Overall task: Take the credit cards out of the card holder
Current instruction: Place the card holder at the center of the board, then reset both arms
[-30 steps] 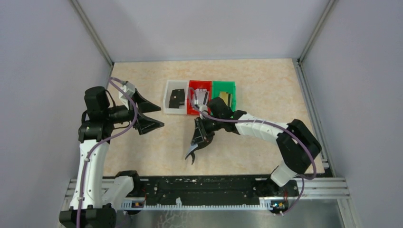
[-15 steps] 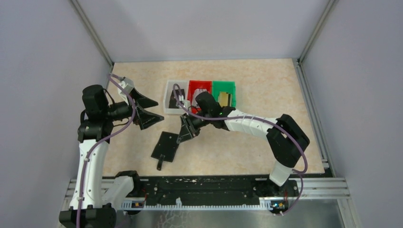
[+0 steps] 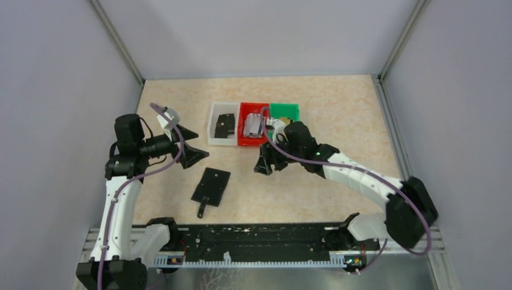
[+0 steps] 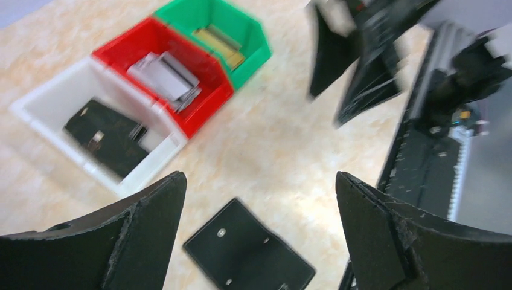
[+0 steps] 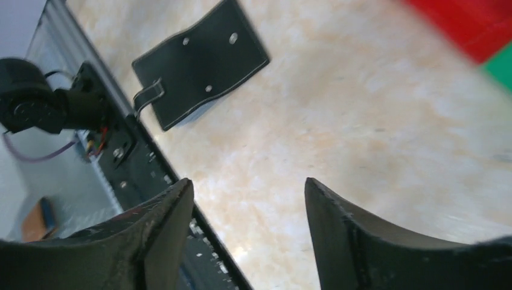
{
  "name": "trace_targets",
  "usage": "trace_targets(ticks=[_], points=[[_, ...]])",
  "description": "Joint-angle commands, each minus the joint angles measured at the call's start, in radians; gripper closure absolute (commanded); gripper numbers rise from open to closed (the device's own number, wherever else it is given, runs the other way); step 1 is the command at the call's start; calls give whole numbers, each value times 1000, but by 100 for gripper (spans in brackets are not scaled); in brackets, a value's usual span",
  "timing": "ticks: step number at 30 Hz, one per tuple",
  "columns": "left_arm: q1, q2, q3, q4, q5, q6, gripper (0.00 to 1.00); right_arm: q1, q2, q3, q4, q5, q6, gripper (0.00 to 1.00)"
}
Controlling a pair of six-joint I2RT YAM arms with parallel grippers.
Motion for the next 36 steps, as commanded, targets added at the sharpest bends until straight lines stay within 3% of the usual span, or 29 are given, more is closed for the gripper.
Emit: trace_targets(ticks=[1, 7, 12, 16, 19, 24, 26, 29, 36], points=[[2, 44, -63, -17, -223, 146, 1, -9, -267, -69, -10, 378, -35, 26], [56, 180, -105, 215, -463, -38, 1, -153, -561, -219, -9, 710, 37, 2], [152, 340, -153, 438, -534, -100, 1, -355, -652, -288, -17, 876, 97, 1], [160, 484, -155, 513, -588, -97, 1, -516, -663, -359, 52, 922, 183, 1], [160, 549, -194, 627, -573, -148, 1, -550, -669, -466, 220, 1077, 162, 1], [160, 544, -368, 961, -547, -260, 1, -551, -646, -699, 744, 1318, -20, 1], [161, 540, -452, 1142, -525, -290, 1, -557, -590, -765, 915, 1343, -82, 1], [160, 576, -525, 1353, -501, -350, 1, -577, -470, -775, 986, 1353, -52, 1], [161, 667, -560, 1505, -569, -345, 1, -596, -195, -768, 1231, 1271, -118, 1]])
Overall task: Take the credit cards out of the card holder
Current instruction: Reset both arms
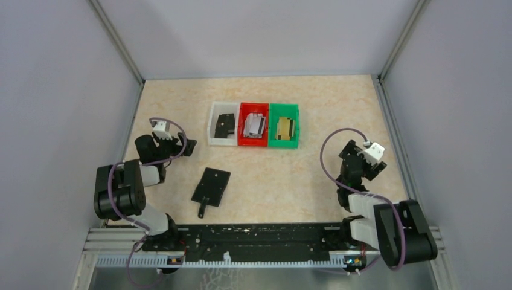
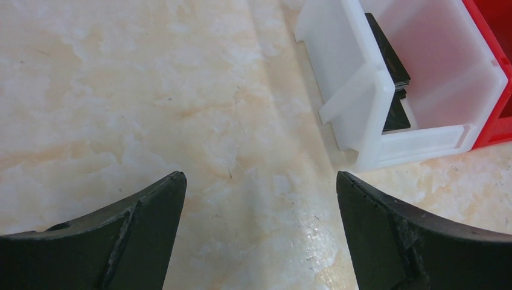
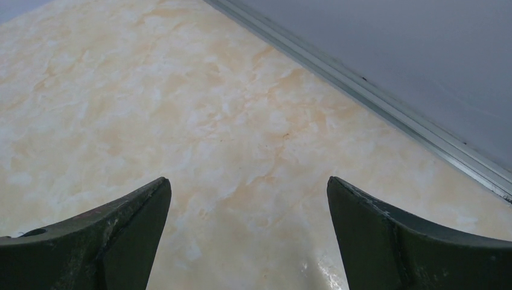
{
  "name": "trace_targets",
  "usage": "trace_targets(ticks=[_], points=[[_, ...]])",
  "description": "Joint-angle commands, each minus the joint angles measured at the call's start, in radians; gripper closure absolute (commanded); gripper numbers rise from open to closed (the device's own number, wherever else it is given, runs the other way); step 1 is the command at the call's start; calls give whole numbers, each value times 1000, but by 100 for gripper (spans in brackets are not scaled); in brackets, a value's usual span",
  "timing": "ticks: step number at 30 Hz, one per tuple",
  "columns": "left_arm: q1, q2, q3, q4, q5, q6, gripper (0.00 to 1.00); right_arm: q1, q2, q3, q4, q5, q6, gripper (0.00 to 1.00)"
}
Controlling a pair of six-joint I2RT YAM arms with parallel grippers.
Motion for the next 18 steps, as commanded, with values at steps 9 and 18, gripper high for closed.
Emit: trace_targets(ticks=[9, 18], points=[[0, -6, -112, 341, -30, -20, 1, -11, 279, 29, 476, -325, -228, 1], [-51, -23, -214, 504, -126, 20, 1, 15, 380, 31, 569, -357, -288, 1]])
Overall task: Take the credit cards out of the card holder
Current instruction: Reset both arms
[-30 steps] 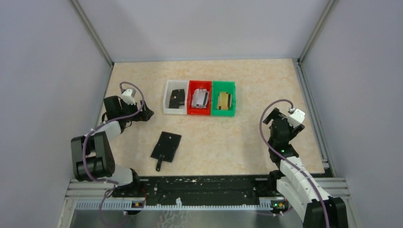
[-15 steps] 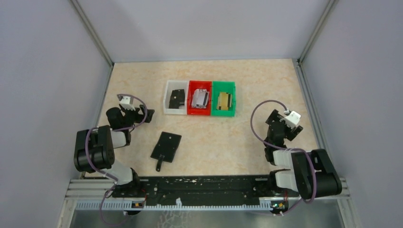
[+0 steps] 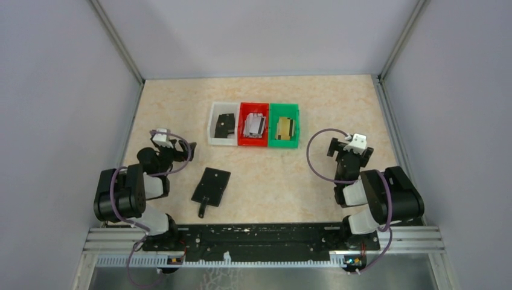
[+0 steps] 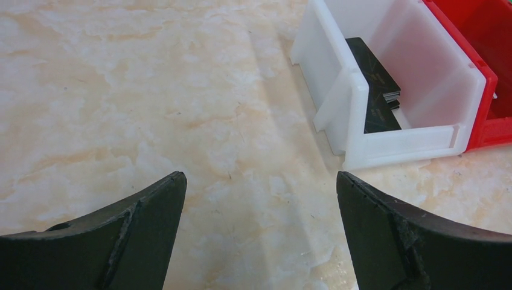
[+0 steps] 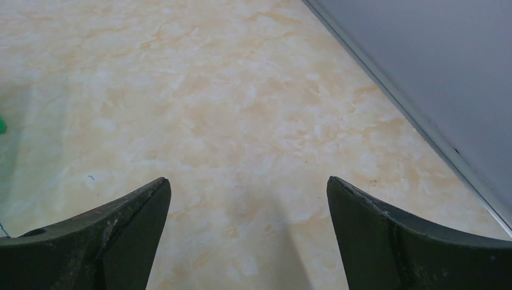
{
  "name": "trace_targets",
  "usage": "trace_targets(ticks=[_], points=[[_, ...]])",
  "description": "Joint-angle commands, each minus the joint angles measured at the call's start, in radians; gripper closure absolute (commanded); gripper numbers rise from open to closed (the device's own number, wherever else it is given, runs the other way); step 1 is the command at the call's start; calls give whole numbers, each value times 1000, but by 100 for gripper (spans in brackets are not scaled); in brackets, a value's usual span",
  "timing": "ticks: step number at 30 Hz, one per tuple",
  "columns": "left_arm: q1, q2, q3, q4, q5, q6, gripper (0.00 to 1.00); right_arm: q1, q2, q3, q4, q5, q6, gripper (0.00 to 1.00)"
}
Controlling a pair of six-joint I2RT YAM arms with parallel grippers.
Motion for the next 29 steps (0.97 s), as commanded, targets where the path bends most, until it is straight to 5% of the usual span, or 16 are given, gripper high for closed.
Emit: trace_targets(ticks=[1, 4, 8, 29], points=[[-65, -3, -44, 144, -119, 40, 1, 0, -3, 35, 62, -41, -22, 1], [-126, 79, -31, 220, -231, 83, 1, -4, 2, 43, 60, -44, -22, 1], [-164, 37, 40, 5, -281, 115, 1, -21, -1, 56, 32, -55, -6, 1], [-177, 38, 39, 10, -302, 123, 1, -36, -6, 61, 10, -72, 21, 1]])
